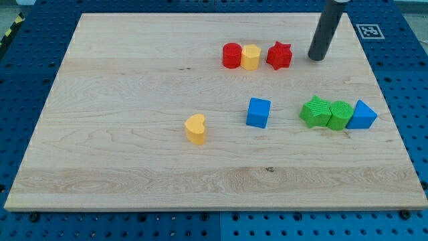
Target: Move the red star close to the hexagon
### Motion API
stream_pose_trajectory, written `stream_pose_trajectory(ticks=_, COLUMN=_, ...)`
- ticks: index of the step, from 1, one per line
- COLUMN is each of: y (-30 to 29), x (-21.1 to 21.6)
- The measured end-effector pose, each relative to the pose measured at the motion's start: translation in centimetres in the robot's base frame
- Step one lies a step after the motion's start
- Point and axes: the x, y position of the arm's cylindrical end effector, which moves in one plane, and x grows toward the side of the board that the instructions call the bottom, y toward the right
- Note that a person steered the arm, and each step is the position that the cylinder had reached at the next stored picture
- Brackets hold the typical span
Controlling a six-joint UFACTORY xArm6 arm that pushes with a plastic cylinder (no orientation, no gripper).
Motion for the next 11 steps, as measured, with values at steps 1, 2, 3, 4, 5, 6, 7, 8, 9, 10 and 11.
stream_pose_trajectory(ticks=1, y=-0.3, x=0.0)
stream_pose_trajectory(ticks=2, y=-1.3, x=-0.2)
stream_pose_trajectory(ticks=3, y=-1.8, x=-0.6)
stream_pose_trajectory(ticks=4, y=-3.0, x=-0.6)
stream_pose_trajectory(ticks=5, y=-2.9, x=-0.1)
stream_pose_trajectory(ticks=6, y=-2.9, x=0.0)
stream_pose_trajectory(ticks=7, y=-3.2, x=0.0)
stream_pose_trajectory(ticks=8, y=-3.4, x=0.0)
stream_pose_trajectory(ticks=9, y=-3.5, x=0.0)
stream_pose_trajectory(ticks=10, y=-4.5, x=0.5)
stream_pose_trajectory(ticks=11, y=-4.3, x=0.5)
